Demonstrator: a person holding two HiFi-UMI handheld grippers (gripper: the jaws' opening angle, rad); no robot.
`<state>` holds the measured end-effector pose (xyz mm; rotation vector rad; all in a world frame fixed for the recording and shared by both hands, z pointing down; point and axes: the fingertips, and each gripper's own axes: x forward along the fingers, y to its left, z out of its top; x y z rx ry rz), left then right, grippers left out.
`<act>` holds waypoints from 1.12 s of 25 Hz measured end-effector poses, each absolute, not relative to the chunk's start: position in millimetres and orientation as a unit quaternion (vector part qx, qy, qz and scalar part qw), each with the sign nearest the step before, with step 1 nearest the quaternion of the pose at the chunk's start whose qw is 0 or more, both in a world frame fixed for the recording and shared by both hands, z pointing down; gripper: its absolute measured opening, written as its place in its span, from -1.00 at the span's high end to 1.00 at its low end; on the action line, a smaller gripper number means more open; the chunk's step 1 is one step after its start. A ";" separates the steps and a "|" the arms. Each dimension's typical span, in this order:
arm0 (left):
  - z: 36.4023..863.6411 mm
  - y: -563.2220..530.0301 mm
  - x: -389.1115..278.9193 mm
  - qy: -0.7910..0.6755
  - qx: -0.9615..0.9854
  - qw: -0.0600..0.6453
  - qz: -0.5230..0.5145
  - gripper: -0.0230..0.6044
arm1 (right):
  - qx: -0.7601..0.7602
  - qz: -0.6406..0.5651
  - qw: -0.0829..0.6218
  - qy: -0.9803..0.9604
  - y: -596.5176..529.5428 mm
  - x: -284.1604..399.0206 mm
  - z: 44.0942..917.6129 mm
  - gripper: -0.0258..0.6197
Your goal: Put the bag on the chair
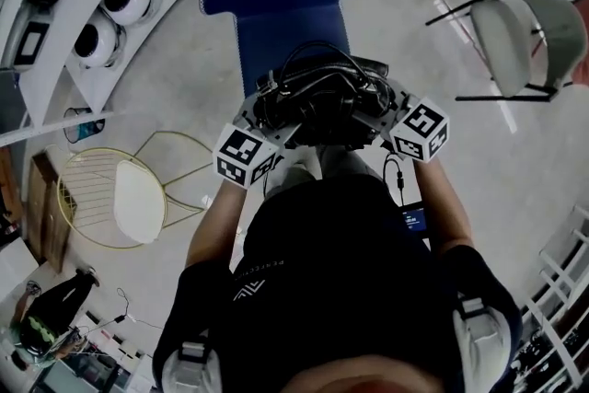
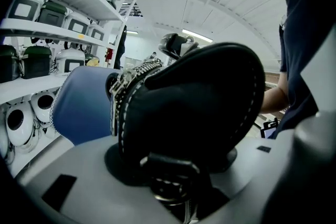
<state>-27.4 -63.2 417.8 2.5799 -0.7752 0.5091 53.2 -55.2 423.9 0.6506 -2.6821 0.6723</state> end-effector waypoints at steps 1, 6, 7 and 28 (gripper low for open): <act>420.0 -69.4 -25.6 -0.280 0.921 0.201 0.183 0.16 | 0.223 0.235 0.151 -0.934 -62.0 55.0 425.8 0.17; 432.9 -96.0 -18.5 -0.296 0.912 0.215 0.186 0.16 | 0.206 0.242 0.155 -0.935 -91.2 62.1 437.8 0.17; 436.1 -101.0 -17.3 -0.298 0.911 0.218 0.186 0.16 | 0.203 0.244 0.157 -0.935 -96.6 63.5 440.9 0.17; 511.0 -166.7 -17.7 -0.331 0.885 0.260 0.196 0.15 | 0.165 0.280 0.170 -0.930 -168.7 63.5 514.5 0.17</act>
